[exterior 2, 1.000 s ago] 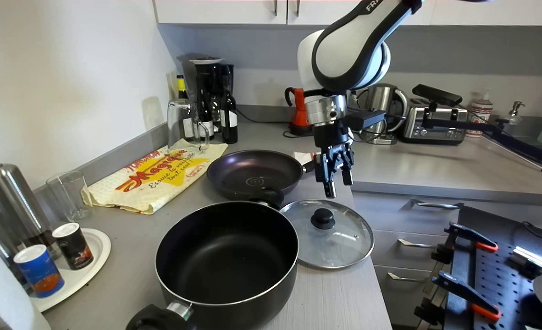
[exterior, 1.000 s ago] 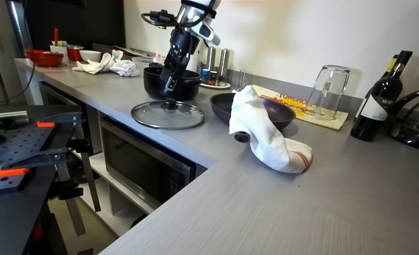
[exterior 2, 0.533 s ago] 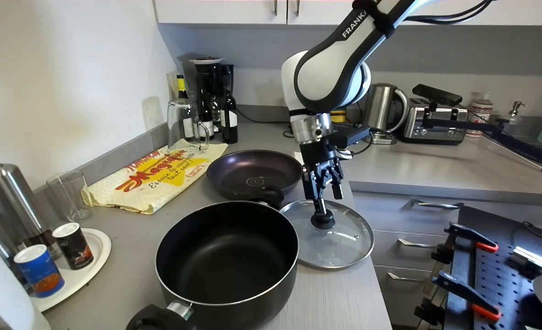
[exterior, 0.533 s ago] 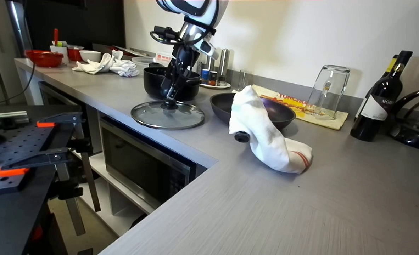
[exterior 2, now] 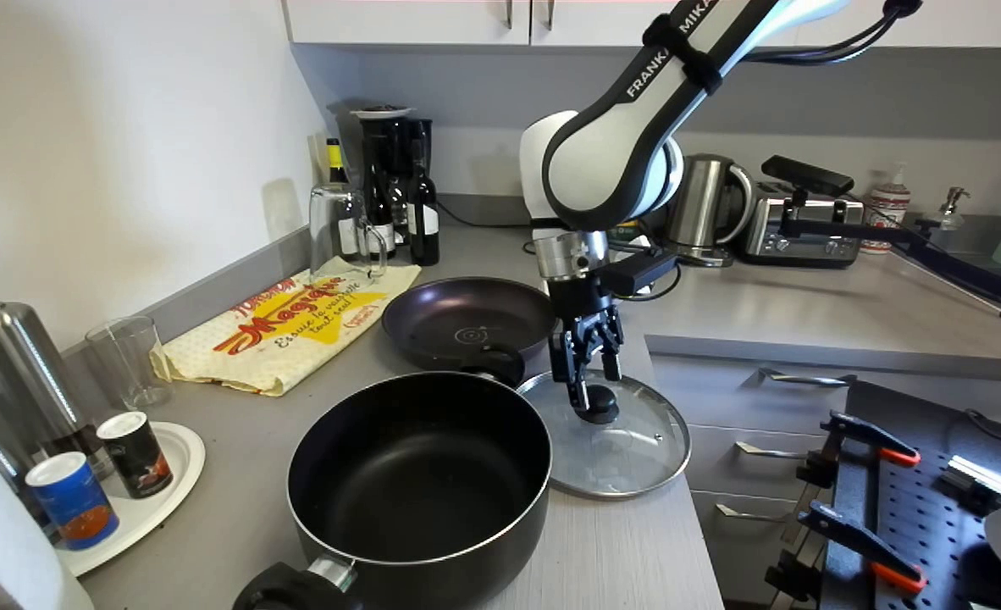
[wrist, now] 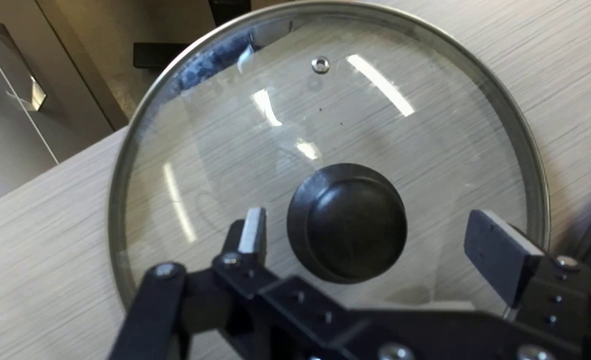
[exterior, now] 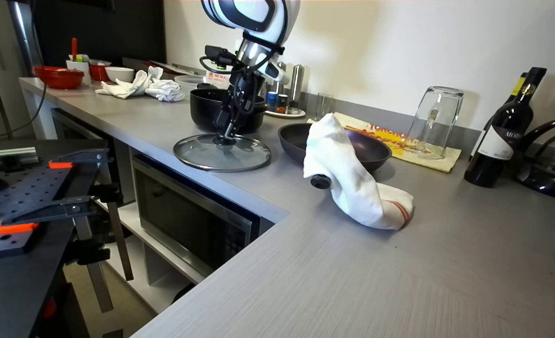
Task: Put the glass lid on the black pot.
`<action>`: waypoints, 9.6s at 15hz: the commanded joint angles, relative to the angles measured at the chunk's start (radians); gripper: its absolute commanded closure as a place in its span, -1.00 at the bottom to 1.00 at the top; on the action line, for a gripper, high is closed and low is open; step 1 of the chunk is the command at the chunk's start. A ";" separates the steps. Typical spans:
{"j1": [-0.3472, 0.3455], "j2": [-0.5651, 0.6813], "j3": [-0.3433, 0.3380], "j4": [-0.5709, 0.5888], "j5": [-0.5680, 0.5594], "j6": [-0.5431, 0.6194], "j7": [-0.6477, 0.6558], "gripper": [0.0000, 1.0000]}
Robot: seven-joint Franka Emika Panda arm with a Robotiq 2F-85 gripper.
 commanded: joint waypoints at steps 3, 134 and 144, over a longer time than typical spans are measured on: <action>-0.010 -0.035 0.017 -0.096 0.028 0.134 -0.016 -1.00; 0.310 0.214 0.135 0.703 -0.180 -0.462 0.174 0.50; 0.292 0.230 0.141 0.692 -0.121 -0.457 0.142 0.50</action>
